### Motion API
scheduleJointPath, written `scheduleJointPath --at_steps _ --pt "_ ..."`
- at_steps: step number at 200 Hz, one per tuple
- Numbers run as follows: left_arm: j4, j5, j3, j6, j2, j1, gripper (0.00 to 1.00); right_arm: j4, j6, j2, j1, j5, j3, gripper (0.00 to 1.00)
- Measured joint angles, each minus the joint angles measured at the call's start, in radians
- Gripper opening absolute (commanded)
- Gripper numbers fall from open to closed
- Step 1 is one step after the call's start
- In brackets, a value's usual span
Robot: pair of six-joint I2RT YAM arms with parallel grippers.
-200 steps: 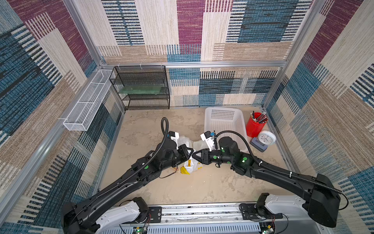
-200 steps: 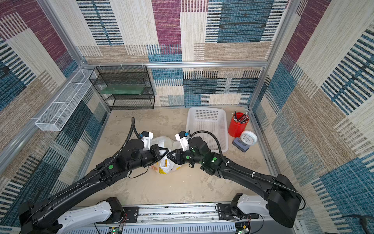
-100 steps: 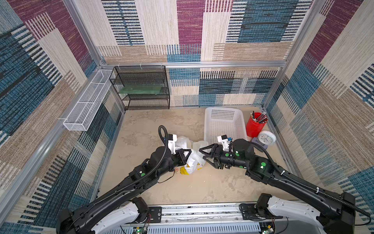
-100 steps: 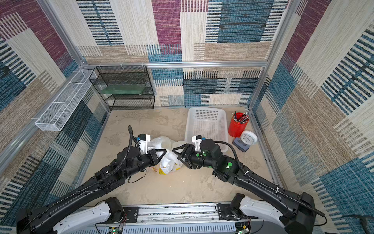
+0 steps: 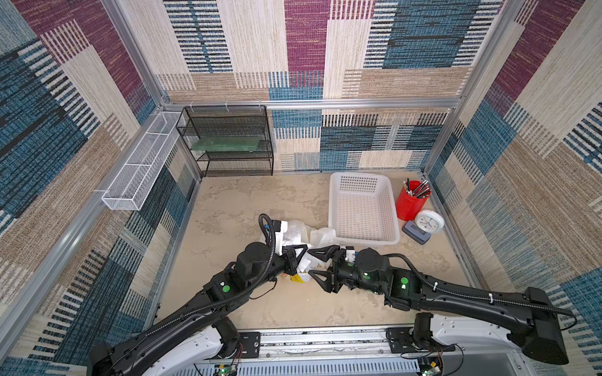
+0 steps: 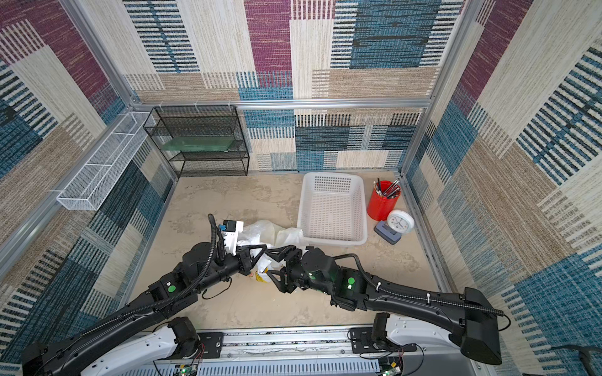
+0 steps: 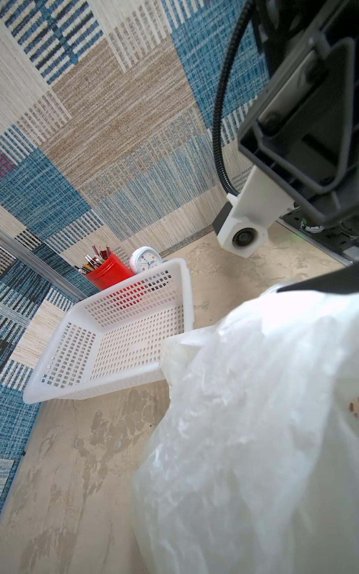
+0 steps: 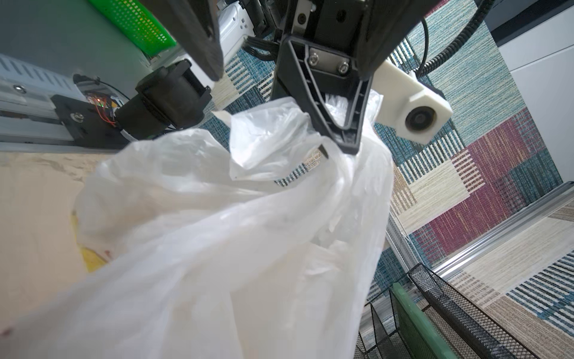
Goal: Place the banana into a plastic bag & tie a knot
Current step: Cross the plastic bag at the center of the board.
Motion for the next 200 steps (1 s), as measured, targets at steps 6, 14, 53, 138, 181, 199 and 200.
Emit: scheduleJointPath --at_steps 6,14,53,138,181,199,200 --pt "0.001 0.0 -0.004 0.007 -0.002 -0.001 0.0 0.009 0.0 0.013 0.002 0.012 0.012 0.7" --pt "0.001 0.0 -0.007 0.02 -0.004 -0.003 0.0 0.023 0.0 0.027 0.003 0.026 0.024 0.7" --pt "0.005 -0.003 -0.012 0.06 -0.008 -0.029 0.0 0.036 0.0 0.05 -0.003 0.084 0.058 0.68" --pt "0.037 -0.053 0.003 0.109 0.049 -0.088 0.0 -0.001 0.0 0.088 -0.028 0.104 0.065 0.65" --pt "0.048 -0.078 0.006 0.124 0.06 -0.12 0.0 0.0 0.0 0.088 -0.064 0.1 0.063 0.58" --pt "0.057 -0.086 0.008 0.127 0.066 -0.131 0.0 0.003 0.0 0.088 -0.071 0.092 0.055 0.52" --pt "0.058 -0.087 0.008 0.127 0.066 -0.132 0.0 0.003 0.0 0.088 -0.071 0.092 0.055 0.51"
